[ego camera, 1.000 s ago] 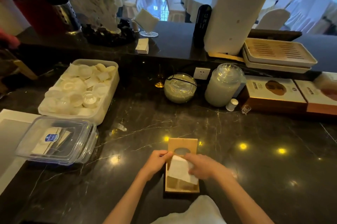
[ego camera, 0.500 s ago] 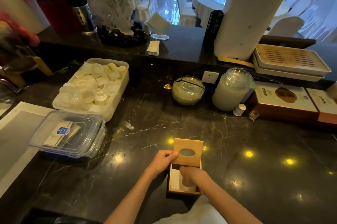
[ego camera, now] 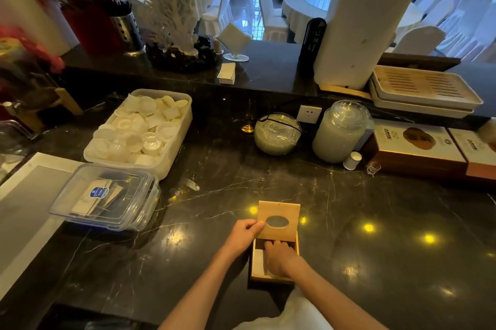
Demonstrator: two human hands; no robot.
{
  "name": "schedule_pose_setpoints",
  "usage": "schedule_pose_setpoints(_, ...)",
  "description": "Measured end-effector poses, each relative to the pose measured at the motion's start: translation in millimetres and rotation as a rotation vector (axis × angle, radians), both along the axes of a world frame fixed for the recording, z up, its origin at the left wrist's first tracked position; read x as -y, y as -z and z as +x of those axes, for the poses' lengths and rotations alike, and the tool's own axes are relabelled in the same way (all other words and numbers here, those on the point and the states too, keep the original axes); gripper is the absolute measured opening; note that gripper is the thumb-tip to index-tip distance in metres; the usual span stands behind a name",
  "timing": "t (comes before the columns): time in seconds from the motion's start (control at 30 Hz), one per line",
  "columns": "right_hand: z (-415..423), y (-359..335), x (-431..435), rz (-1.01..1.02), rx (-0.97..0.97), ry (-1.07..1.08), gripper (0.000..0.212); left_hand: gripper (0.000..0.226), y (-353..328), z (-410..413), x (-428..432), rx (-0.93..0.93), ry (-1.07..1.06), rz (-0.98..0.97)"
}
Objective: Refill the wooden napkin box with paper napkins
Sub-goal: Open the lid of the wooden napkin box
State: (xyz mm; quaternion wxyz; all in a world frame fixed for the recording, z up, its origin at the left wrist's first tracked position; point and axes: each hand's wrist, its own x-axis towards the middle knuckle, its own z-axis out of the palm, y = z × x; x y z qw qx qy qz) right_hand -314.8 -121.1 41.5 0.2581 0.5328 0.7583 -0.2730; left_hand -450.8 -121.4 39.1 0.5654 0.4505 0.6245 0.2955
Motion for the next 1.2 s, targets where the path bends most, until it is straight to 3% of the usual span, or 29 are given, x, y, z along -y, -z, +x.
schedule_pose_setpoints(0.3, 2.1, 6.9, 10.8, 0.064, 0.010, 0.019, 0.047, 0.034, 7.5, 0.1, 0.5, -0.035, -0.007, 0.020)
schedule_pose_setpoints(0.67, 1.7, 0.6, 19.7, -0.001, -0.033, 0.107, 0.051, 0.031, 14.9, -0.5, 0.8, -0.052, 0.001, 0.055)
schedule_pose_setpoints(0.8, 3.8, -17.3, 36.0, 0.009, -0.105, 0.098, 0.067, 0.030, 16.4, 0.4, 0.3, -0.051, -0.011, 0.056)
schedule_pose_setpoints(0.97, 2.3, -19.1, 42.2, -0.150, 0.028, 0.012, 0.070, 0.029, 18.2, 1.3, 1.0, -0.050, -0.023, 0.073)
schedule_pose_setpoints(1.2, -14.1, -15.0, 47.7, -0.117, 0.133, -0.010, 0.061, 0.033, 17.1, 3.0, 3.9, -0.045, -0.037, 0.077)
